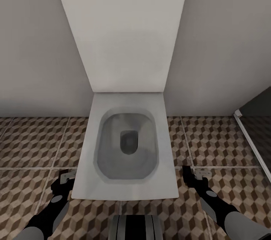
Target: Take the four mousetraps from the cabinet in the bathroom and place them on the bathroom floor. Make sure all four end up on the same floor surface, and ensure that at least two of them are either under or directly next to the same bathroom sink.
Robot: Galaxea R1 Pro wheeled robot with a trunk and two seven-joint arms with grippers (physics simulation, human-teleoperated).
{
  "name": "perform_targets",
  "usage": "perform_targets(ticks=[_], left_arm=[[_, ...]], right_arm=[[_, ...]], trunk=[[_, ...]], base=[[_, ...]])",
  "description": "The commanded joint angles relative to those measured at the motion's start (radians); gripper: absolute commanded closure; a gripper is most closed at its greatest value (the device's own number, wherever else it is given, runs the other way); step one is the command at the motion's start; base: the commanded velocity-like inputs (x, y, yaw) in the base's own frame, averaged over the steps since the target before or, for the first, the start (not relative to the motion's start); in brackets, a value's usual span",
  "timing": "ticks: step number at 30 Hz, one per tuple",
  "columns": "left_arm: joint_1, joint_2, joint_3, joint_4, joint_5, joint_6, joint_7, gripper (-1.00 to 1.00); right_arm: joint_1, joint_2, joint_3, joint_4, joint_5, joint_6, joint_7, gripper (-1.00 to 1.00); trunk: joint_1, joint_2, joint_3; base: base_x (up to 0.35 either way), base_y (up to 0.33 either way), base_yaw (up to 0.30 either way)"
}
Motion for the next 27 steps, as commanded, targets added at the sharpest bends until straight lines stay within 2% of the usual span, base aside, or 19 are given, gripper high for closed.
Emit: perform_targets(ticks=[1,6,10,21,25,27], left_arm=[[0.000,0.001,-0.007,-0.004,0.007,-0.003,0.007,1.00],[0.000,0.005,-0.007,-0.053,0.004,-0.001,0.005,1.00],[0.000,0.010,-0.006,-0.083,0.000,-0.001,0.004,1.00],[0.000,0.017,-0.002,-0.087,0.004,-0.003,0.003,1.00],[0.000,0.025,0.010,-0.086,0.004,-0.003,0.003,1.00],[0.000,0.029,0.020,-0.084,0.004,-0.003,0.003,1.00]], right_arm=[[0.000,-0.001,0.008,-0.001,-0.008,-0.003,-0.006,1.00],[-0.001,-0.001,0.006,-0.017,-0.008,-0.004,-0.006,1.00],[-0.004,-0.001,0.006,-0.070,-0.008,-0.003,-0.007,1.00],[-0.005,-0.003,0.003,-0.088,-0.009,-0.004,-0.007,1.00],[-0.005,-0.004,0.003,-0.089,-0.009,-0.004,-0.011,1.00],[-0.005,-0.005,0.002,-0.089,-0.009,-0.004,-0.017,1.00]], trunk=[[0.000,0.000,-0.001],[0.000,0.000,-0.001],[0.000,0.000,-0.001],[0.000,0.000,-0.001],[0.000,0.000,-0.001],[0.001,-0.001,-0.008]], base=[[0.000,0.000,0.000],[0.000,0.000,0.000],[0.000,0.000,0.000],[0.000,0.000,0.000],[0.000,0.000,0.000],[0.000,0.000,0.000]])
